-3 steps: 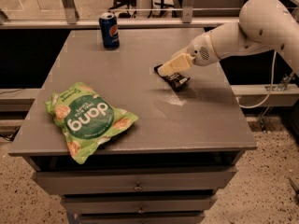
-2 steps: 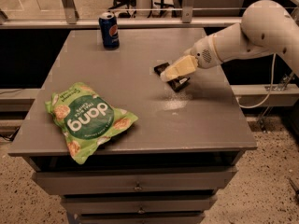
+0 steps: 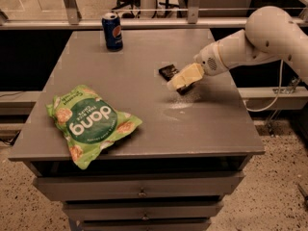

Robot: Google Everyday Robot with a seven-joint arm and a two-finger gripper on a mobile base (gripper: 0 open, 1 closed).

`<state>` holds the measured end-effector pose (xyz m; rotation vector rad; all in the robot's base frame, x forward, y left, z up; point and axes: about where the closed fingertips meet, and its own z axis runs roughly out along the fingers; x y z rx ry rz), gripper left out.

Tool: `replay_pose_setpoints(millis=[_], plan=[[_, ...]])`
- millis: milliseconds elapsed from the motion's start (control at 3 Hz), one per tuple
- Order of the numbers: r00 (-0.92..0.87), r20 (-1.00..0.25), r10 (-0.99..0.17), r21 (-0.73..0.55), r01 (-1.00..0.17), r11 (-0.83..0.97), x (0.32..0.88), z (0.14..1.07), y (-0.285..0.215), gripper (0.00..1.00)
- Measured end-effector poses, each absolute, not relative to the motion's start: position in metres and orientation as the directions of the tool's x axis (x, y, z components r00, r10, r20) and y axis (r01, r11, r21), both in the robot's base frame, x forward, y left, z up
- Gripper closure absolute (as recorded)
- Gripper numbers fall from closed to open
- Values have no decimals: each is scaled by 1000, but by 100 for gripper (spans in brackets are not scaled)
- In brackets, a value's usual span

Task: Move rxbar chocolate near green rice chip bag

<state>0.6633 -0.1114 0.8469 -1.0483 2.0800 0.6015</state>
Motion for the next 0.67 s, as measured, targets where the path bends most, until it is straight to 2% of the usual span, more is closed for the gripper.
replay_pose_setpoints(millis=[667], plan=[[-358,-750,-556,-36,-817,575,663,839,-108,48]])
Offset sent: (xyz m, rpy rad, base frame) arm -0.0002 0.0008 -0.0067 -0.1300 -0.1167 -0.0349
